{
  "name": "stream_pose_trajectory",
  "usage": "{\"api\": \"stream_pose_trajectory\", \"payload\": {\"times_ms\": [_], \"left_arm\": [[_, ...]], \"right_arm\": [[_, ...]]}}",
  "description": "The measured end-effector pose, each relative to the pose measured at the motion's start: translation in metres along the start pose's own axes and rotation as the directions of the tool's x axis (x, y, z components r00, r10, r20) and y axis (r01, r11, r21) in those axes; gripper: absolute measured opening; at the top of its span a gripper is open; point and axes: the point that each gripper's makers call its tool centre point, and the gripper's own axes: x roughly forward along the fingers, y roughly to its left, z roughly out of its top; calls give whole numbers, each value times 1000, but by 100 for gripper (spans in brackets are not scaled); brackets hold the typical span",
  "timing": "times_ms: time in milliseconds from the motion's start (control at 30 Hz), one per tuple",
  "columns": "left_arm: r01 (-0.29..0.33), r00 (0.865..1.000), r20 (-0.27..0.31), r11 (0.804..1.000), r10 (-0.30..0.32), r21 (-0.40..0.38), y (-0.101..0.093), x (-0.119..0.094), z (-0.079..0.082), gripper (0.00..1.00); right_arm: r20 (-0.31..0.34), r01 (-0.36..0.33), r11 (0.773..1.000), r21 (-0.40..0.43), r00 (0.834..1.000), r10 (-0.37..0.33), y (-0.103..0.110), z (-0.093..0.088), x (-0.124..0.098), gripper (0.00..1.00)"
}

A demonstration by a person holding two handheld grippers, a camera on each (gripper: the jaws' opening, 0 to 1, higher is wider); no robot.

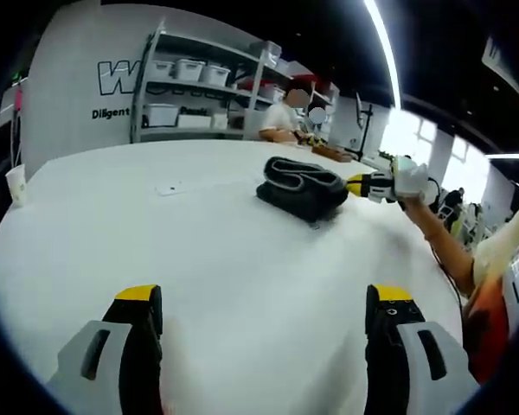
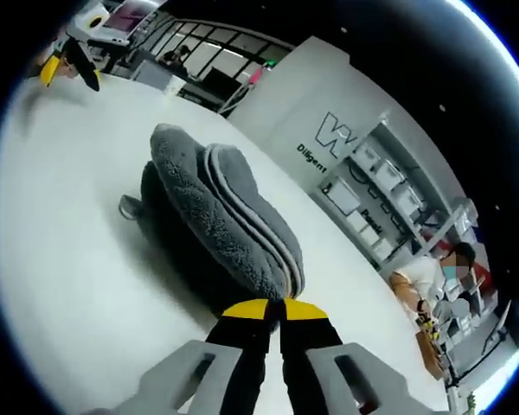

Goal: Open the folded towel by lifting each exposed corner and separating the folded layers until the towel lies flat within the target outline without major curled edges

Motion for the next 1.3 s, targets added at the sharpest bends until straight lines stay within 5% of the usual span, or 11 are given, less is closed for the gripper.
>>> {"api": "stream_pose_trajectory", "payload": {"times_ms": [167, 333, 467, 633, 900, 1300], "left_arm": [[-2, 1000, 0, 1000, 2, -8, 1, -1, 0, 95], [-1, 1000, 1, 1000, 1, -5, 0, -1, 1, 95], [-4, 1000, 6, 1000, 4, 1, 1, -2, 2, 96], [-10, 1000, 10, 1000, 10, 2, 3, -2, 3, 98], [-14, 1000, 8, 1000, 14, 3, 3, -1, 3, 99], [-2, 1000, -1, 1000, 2, 14, -3, 3, 1, 99]], "right_arm": [[-16, -10, 999, 36, 1000, 10, -3, -1, -4, 27], [-26, -16, 999, 37, 1000, 17, -7, 1, -12, 41], [-20, -52, 997, 60, 998, 54, 0, 7, -15, 77], [-13, -74, 996, 52, 997, 75, 7, 13, -15, 98], [-1, -143, 989, 38, 990, 143, 28, 24, -17, 99], [1, -215, 972, -94, 976, 216, 69, 48, -20, 99]]}}
